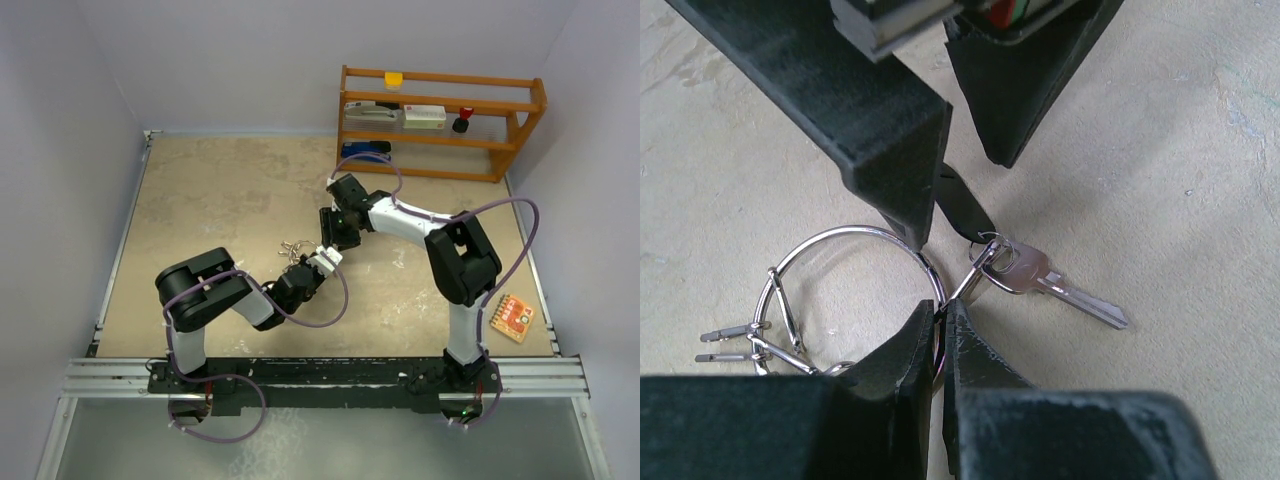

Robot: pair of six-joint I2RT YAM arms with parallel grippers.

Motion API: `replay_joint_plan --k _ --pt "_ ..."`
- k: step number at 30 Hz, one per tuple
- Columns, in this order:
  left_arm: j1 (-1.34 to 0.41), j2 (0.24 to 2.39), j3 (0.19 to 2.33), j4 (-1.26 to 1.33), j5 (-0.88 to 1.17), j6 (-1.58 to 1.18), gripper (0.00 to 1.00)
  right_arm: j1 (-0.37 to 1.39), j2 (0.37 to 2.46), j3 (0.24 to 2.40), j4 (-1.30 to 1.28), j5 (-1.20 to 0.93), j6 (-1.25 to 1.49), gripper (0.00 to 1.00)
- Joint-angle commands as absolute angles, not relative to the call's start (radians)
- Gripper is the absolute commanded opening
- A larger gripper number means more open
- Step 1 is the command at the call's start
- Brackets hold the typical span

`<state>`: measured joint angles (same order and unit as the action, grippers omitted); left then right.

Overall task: Put the keys on the keyring
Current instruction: Pick up the keyring from the center of the board.

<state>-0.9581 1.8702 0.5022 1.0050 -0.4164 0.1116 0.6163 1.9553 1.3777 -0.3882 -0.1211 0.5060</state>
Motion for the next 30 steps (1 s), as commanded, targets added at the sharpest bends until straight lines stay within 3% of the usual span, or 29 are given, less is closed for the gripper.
replay_joint_plan --k 1,30 --pt "-0.964 1.913 0.493 0.864 -0.382 0.078 0.00 0.624 1.974 1.423 -0.406 -0.108 0.515 0.52" --pt "-0.963 1.914 0.492 0.862 -0.387 0.074 0.00 0.624 2.034 1.470 -0.447 -0.066 0.512 0.38"
